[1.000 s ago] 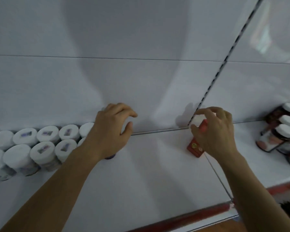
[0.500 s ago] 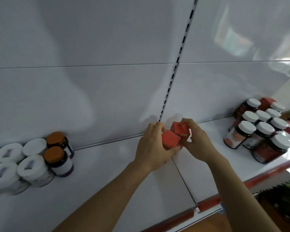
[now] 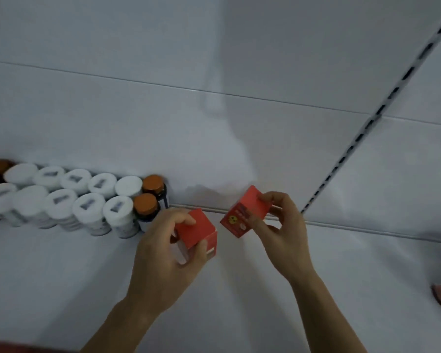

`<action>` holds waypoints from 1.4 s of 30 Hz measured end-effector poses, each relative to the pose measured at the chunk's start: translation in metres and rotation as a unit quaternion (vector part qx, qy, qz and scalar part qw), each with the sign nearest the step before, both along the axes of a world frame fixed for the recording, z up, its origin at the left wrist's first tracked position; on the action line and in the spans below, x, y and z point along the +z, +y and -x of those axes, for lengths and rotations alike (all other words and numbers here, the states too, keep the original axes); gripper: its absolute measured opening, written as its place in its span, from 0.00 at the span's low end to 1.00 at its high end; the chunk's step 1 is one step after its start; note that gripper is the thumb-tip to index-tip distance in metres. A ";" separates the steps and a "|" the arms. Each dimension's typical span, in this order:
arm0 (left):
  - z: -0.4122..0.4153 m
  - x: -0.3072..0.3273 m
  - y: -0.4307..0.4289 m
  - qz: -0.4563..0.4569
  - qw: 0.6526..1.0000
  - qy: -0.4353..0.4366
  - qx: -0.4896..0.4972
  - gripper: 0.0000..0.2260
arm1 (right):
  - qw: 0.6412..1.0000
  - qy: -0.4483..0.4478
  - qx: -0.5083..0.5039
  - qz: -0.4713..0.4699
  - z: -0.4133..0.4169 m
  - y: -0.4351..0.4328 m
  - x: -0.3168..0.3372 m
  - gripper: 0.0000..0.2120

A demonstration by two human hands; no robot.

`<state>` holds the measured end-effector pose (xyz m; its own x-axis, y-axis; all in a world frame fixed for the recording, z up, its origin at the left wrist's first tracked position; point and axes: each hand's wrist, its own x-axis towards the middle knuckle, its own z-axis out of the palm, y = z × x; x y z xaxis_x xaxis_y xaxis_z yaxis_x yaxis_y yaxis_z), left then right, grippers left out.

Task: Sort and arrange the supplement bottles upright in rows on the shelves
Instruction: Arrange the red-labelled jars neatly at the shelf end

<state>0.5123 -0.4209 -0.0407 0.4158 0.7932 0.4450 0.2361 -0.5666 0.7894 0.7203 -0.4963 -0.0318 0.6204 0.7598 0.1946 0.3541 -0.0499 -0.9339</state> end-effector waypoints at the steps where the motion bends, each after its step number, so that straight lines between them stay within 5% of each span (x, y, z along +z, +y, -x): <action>1: 0.010 -0.002 0.001 0.007 1.000 0.001 0.019 0.14 | 1.000 -0.003 0.023 -0.005 0.009 0.015 0.000 0.17; 7: 0.042 -0.009 0.004 0.006 0.997 0.041 0.061 0.15 | 0.994 -0.098 -0.001 -0.037 0.070 0.091 -0.004 0.18; 12: 0.056 -0.003 0.015 -0.008 0.998 0.058 0.026 0.13 | 0.997 -0.078 0.013 -0.025 0.094 0.111 -0.020 0.12; 15: 0.066 0.002 0.024 -0.014 0.998 0.060 -0.010 0.12 | 0.996 0.006 0.062 -0.057 0.083 0.094 -0.016 0.03; 19: 0.069 0.013 0.037 -0.010 0.994 0.055 -0.093 0.12 | 0.952 -0.044 0.303 -0.003 0.061 0.043 -0.001 0.25; 21: 0.062 0.020 0.045 -0.013 0.987 0.062 -0.149 0.13 | 0.935 -0.096 0.340 0.035 0.062 0.033 -0.003 0.33; 27: 0.069 0.037 0.090 -0.072 0.990 0.061 -0.101 0.09 | 0.990 -0.056 0.127 0.013 0.086 0.047 -0.035 0.33; 30: 0.083 0.027 0.124 -0.077 0.983 0.168 -0.019 0.10 | 0.997 -0.012 0.065 0.029 0.099 0.058 -0.045 0.37; 35: 0.086 -0.002 0.136 -0.111 0.957 0.267 0.017 0.12 | 0.996 -0.055 0.021 0.066 0.117 0.064 -0.052 0.32; 42: 0.090 -0.004 0.139 -0.108 0.956 0.272 0.011 0.14 | 0.995 -0.048 0.055 0.067 0.136 0.058 -0.052 0.24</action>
